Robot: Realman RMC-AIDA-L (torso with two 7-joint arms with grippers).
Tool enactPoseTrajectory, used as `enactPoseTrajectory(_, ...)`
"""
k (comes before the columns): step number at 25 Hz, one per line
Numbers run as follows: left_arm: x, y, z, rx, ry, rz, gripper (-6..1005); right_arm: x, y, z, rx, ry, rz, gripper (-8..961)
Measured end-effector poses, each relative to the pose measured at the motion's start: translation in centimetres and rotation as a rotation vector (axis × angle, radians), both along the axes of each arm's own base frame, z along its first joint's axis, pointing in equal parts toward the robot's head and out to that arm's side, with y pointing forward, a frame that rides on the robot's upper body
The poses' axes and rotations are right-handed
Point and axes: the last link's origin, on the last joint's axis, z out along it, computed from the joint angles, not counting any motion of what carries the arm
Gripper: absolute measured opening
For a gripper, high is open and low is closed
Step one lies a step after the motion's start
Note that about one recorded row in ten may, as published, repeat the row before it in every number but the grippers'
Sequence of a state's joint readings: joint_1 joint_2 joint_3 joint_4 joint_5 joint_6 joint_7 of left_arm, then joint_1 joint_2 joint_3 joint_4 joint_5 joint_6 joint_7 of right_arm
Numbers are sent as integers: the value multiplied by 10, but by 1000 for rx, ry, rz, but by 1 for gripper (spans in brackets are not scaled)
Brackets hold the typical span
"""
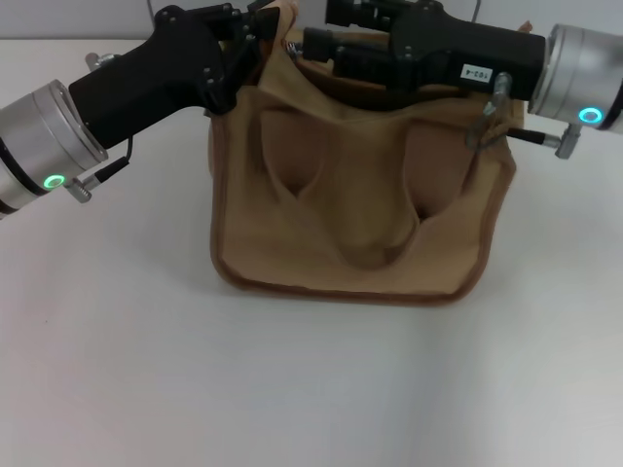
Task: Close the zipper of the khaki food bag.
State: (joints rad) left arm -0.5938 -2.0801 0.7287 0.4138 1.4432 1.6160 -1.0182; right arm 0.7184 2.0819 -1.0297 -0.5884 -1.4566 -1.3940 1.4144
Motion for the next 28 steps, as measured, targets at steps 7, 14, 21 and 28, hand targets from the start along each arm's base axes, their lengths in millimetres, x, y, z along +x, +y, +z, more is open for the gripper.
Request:
enactPoseTrajectory(7, 1, 1, 0, 2, 3, 0, 67, 0, -2, -4, 45, -202, 99, 663)
enactPoseTrajectory(14, 2, 2, 1, 1, 8, -7, 72, 4, -4, 4, 111, -245, 148, 663)
enactPoseTrajectory(21, 7, 5, 0, -2, 11, -19, 76, 3, -17, 24, 192, -220, 239, 663)
enactPoseTrajectory(28, 7, 6, 0, 2, 14, -14, 80, -10, -16, 48, 271, -238, 279, 663)
